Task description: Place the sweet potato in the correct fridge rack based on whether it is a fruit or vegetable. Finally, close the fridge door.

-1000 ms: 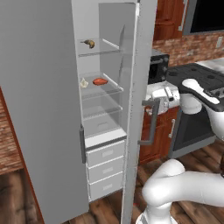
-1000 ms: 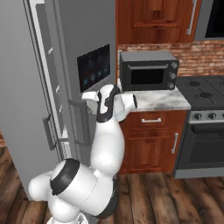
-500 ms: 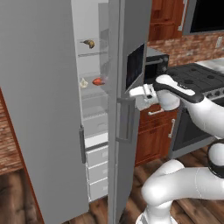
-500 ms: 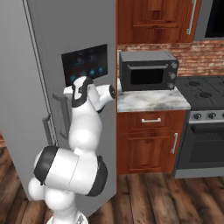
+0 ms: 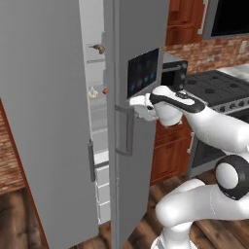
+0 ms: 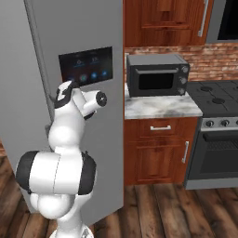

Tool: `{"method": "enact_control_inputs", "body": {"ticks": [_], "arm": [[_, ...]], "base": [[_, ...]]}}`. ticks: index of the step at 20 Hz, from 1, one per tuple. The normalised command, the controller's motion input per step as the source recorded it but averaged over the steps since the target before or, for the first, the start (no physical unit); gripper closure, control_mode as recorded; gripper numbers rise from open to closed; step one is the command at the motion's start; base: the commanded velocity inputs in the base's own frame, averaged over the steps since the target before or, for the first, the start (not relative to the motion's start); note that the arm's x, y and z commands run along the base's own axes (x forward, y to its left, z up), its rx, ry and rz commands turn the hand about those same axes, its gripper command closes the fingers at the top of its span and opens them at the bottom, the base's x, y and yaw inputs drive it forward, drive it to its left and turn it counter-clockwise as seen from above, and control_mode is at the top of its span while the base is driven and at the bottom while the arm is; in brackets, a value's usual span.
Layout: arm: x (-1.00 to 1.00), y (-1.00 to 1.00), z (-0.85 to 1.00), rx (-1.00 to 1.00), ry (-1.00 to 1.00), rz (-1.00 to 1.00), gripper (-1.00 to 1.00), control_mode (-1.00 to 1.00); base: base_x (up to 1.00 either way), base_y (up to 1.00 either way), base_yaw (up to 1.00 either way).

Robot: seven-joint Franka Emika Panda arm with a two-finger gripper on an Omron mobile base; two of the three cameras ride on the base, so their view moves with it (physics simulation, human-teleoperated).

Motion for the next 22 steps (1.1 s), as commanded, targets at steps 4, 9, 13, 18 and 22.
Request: {"method": "enact_control_inputs", "body": {"ticks": [4,9,13,18,22], "arm": [[0.33,0.26,-0.28,-0.02,-0.08,-0.3,-1.0,-1.0],[0.47,0.05,-0.18,0.0,-0.05,-0.29,-1.0,-1.0],[0.54,0.01,-0.14,0.0,-0.04,-0.29,-1.0,-1.0],[0.51,0.0,-0.15,0.0,-0.04,-0.27,-1.0,-1.0],[0.5,0.0,-0.19,0.0,-0.04,-0.25,-1.0,-1.0]], "base": [[0.0,0.0,0.0],[0.0,0.0,0.0],[0.0,0.0,0.0],[0.0,0.0,0.0],[0.0,0.0,0.0]]}}
